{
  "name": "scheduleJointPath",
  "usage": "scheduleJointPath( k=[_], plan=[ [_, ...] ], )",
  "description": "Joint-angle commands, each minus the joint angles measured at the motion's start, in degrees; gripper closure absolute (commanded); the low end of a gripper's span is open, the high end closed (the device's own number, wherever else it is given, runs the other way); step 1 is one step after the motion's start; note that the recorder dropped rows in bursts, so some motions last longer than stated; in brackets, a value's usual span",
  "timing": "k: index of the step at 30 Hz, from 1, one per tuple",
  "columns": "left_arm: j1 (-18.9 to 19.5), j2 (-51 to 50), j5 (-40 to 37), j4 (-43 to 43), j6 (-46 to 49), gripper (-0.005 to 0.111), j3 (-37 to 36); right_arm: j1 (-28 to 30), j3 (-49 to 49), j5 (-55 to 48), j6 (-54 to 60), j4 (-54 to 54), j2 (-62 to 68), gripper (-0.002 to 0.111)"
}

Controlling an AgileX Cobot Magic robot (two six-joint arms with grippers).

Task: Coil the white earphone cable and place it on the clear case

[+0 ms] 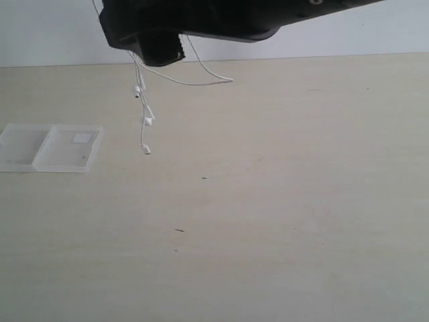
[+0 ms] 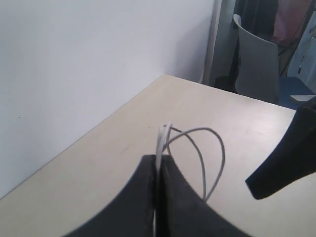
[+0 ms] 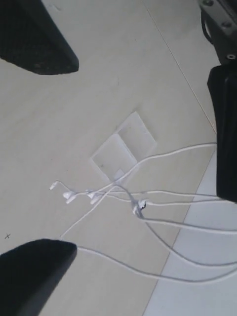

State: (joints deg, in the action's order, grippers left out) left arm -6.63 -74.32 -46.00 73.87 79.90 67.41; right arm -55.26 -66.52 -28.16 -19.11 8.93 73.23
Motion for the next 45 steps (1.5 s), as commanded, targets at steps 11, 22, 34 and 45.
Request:
scheduleJointPath(
  k=[11,22,34,45],
  plan=[
    [0.16,0.40,0.07,0.41,-0.84,0.107,0.49,0.00,0.22,-2.51,-6.74,2.67,2.85,0.026],
    [0.16,0.40,0.07,0.41,-1.18,0.107,0.49,0.00,0.22,4.31,-12.49,17.72,5.81,0.026],
    [0.16,0.40,-0.66,0.41,-1.40,0.107,0.49,0.00,0.22,0.76,-24.00,33.39,7.71,0.008],
    [0.16,0.40,-0.97,1.30,-1.55,0.107,0.49,0.13,0.22,7.90,-26.61,37.32,11.85,0.005]
  ],
)
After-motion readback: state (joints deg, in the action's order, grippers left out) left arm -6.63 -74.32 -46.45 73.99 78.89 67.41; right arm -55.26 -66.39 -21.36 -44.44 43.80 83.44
